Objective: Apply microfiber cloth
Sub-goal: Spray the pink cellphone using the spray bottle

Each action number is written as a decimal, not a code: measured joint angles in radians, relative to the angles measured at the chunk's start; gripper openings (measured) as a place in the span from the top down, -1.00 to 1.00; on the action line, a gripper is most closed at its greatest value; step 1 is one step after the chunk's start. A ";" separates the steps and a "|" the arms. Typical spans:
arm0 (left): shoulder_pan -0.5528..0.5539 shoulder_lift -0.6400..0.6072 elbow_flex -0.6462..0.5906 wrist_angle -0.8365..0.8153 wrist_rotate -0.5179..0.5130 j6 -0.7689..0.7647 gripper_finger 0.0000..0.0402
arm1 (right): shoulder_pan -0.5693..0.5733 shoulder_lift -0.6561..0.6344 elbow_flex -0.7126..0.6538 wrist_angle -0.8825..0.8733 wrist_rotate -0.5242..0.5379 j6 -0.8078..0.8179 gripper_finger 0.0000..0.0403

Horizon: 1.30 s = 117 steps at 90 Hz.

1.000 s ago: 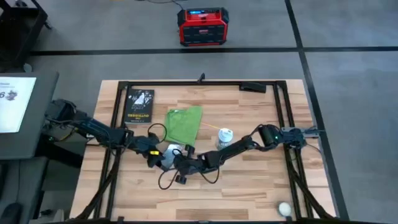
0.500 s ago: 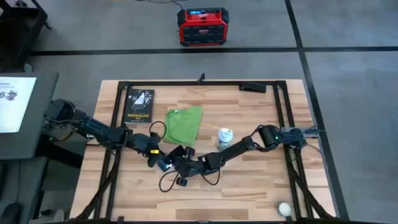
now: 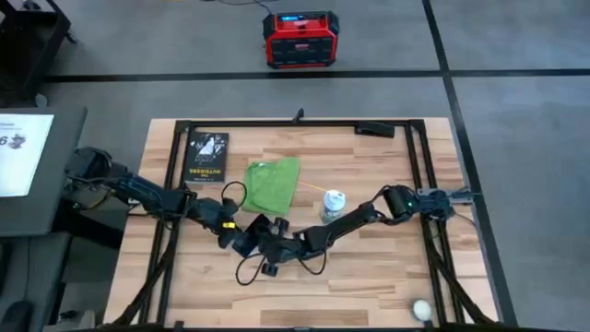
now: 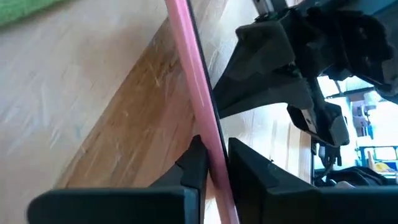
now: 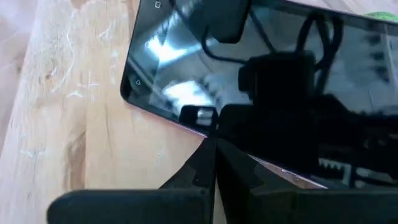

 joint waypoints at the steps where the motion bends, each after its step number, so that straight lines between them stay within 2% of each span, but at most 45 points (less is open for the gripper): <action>1: 0.000 0.000 0.000 -0.001 0.000 -0.001 0.91 | 0.000 0.000 0.000 0.000 0.000 0.000 1.00; 22: -0.001 0.000 0.000 -0.005 0.000 0.018 0.91 | 0.006 -0.007 0.000 -0.010 0.012 -0.006 1.00; 42: -0.004 0.000 0.001 0.015 0.010 0.073 0.95 | 0.031 -0.031 -0.003 -0.039 0.079 -0.038 1.00; 66: -0.006 -0.005 0.008 0.038 -0.035 0.173 0.97 | 0.052 -0.110 -0.005 -0.146 0.155 -0.032 1.00; 82: -0.005 -0.069 0.008 0.000 -0.053 0.211 0.97 | 0.075 -0.156 -0.005 -0.189 0.203 -0.021 1.00; 104: -0.003 -0.213 0.005 -0.185 -0.156 0.217 0.97 | 0.127 -0.233 0.003 -0.250 0.268 0.039 1.00; 117: -0.007 -0.256 0.005 -0.200 -0.186 0.238 0.97 | 0.178 -0.265 -0.001 -0.301 0.319 0.054 1.00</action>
